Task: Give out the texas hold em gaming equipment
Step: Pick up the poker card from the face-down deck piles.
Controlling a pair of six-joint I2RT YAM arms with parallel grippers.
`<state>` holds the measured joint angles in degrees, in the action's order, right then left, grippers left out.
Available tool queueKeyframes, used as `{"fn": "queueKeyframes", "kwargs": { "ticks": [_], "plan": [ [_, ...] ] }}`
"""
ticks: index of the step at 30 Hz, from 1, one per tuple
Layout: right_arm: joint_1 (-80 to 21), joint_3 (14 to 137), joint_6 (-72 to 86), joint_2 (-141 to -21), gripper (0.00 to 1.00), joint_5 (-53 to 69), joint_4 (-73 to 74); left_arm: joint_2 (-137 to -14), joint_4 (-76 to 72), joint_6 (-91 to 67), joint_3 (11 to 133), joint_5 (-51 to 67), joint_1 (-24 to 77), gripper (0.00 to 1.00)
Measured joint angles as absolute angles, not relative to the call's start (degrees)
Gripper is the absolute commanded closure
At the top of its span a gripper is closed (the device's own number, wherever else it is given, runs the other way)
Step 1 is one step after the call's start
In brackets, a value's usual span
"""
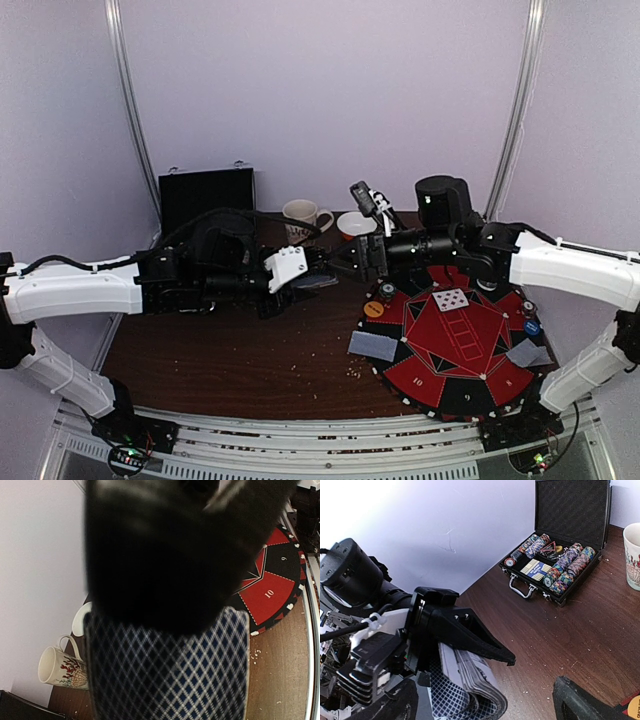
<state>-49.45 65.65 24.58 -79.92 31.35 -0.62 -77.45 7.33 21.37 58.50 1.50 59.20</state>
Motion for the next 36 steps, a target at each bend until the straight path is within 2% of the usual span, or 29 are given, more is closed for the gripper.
{"fn": "queueKeyframes", "kwargs": {
  "ticks": [14,27,32,36],
  "plan": [
    [-50.2,68.4,21.7,-84.0,0.17,29.7,1.4,-77.2,7.3,21.4,58.5,2.3,59.2,0.64],
    [-50.8,70.6,18.1,-83.1,0.52,24.4,7.6,-77.2,7.1,21.3,58.5,1.3,59.2,0.66],
    [-50.8,72.9,17.3,-82.7,0.55,23.2,12.1,-77.2,6.9,21.3,58.5,0.8,59.2,0.66],
    [-50.8,73.6,16.8,-82.5,0.63,23.0,13.9,-77.2,6.9,21.3,58.5,0.8,59.2,0.66]
  ]
}}
